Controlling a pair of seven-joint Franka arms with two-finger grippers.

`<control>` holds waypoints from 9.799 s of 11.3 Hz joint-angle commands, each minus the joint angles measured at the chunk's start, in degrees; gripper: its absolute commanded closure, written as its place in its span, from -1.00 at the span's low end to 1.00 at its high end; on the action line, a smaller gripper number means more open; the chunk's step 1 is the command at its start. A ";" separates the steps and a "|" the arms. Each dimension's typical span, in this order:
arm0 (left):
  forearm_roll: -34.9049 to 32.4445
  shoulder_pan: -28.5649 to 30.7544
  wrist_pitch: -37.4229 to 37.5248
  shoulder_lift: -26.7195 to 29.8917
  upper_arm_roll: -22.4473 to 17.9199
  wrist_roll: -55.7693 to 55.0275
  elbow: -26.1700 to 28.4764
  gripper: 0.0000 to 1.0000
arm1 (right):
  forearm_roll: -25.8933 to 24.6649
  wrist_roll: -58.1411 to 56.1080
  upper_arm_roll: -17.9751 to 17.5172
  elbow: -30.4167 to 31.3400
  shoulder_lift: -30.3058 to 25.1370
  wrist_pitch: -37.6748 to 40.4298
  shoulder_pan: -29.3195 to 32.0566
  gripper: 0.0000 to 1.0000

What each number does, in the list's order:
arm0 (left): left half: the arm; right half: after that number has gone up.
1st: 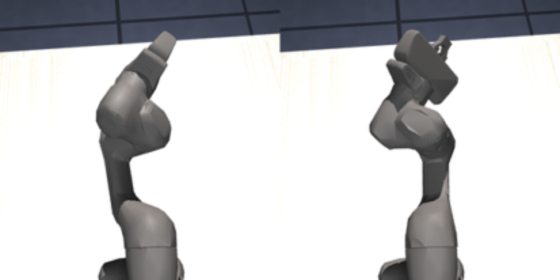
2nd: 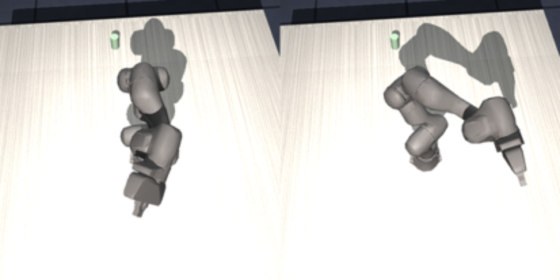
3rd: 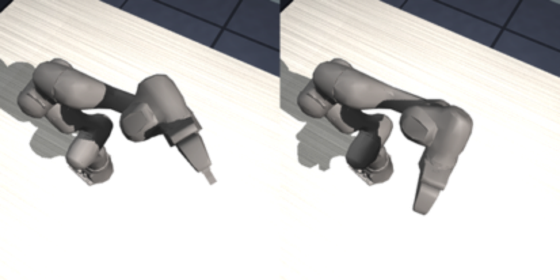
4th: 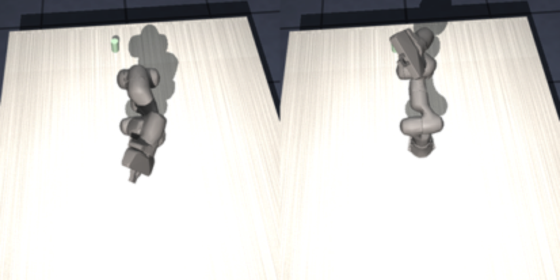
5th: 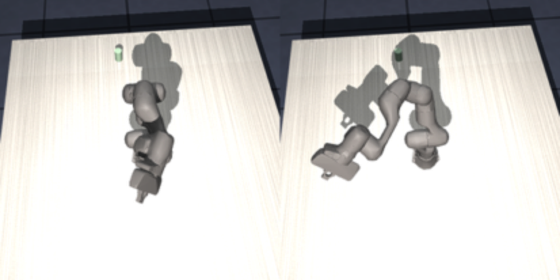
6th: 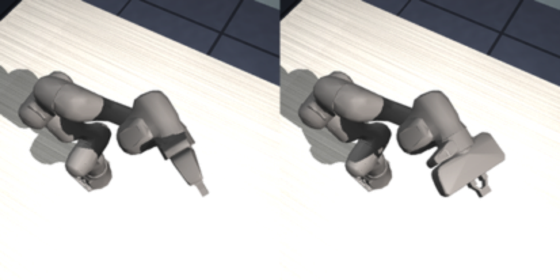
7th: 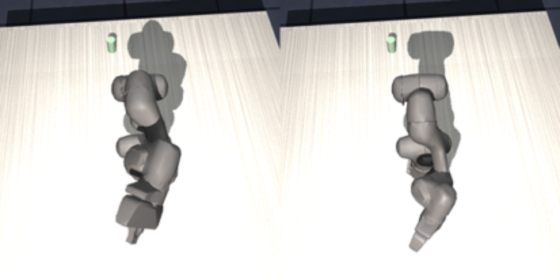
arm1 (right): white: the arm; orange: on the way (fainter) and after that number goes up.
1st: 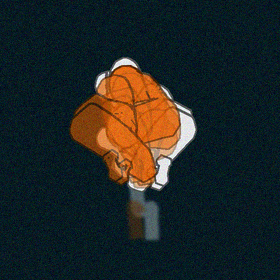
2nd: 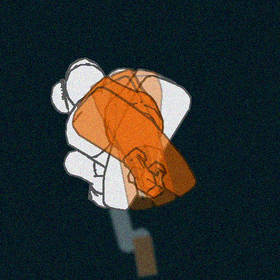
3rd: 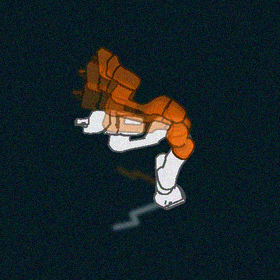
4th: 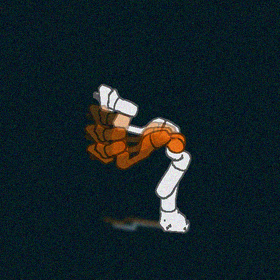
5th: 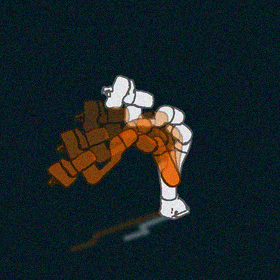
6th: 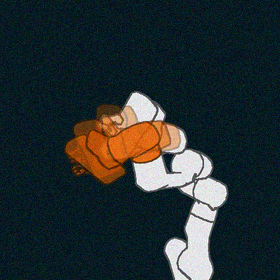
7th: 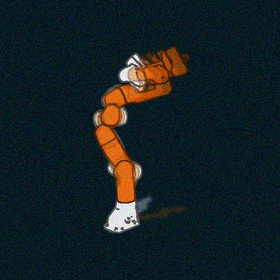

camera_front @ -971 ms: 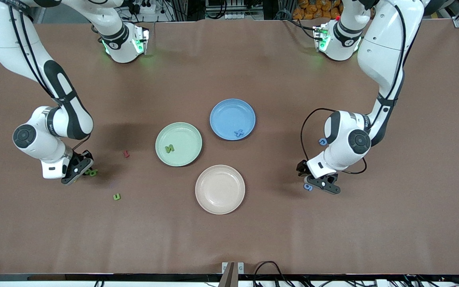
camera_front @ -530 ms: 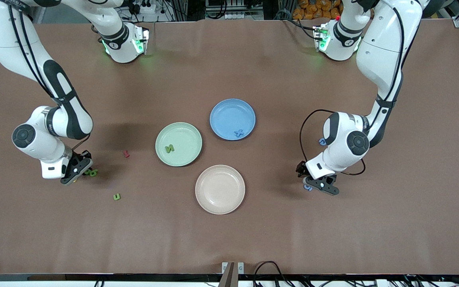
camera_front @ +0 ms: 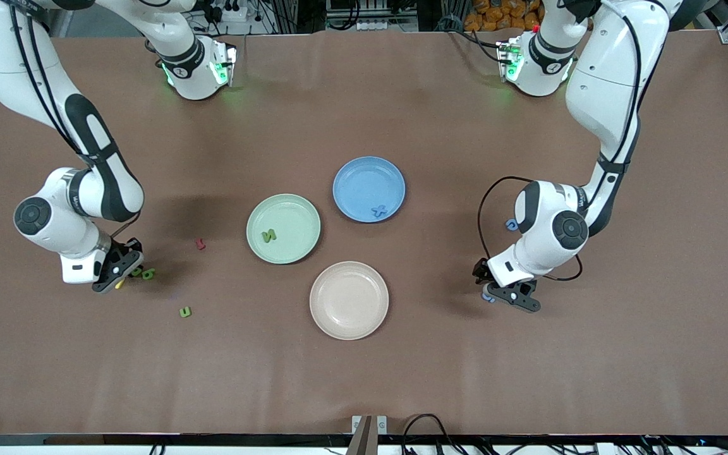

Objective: Sort letters by color into matching plates
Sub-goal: 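Grasp green B with the right gripper while the left gripper descends to 6, then place B on green plate with the right gripper while the left gripper grasps 6, then carry 6 onto the blue plate with the left gripper while the right gripper withdraws, then lift the left gripper from the blue plate while the right gripper lowers to q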

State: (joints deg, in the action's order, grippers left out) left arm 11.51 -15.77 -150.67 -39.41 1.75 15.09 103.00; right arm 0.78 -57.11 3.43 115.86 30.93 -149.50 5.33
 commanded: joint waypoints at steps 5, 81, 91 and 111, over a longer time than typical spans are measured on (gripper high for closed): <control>-0.43 -1.54 3.02 -2.25 -0.96 0.73 -4.30 -0.57 | 3.41 6.56 -0.88 0.15 -6.06 8.08 0.39 0.56; -8.52 -27.29 19.10 2.67 8.45 -83.99 -4.83 1.00 | 9.94 112.19 8.88 -9.43 -0.18 10.37 -10.51 -1.00; -9.48 -25.10 19.28 3.46 8.45 -79.26 -4.74 -1.00 | 12.05 119.60 8.79 -8.46 1.85 9.49 -10.87 -1.00; -27.77 -0.95 19.11 17.77 8.54 -52.98 17.31 -1.00 | 13.28 118.63 8.26 -6.17 4.66 4.22 -11.66 -0.29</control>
State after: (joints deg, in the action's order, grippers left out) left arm -14.65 -20.15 -130.22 -25.85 9.55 -40.31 116.12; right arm 12.71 61.97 11.83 108.79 36.07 -144.61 -5.94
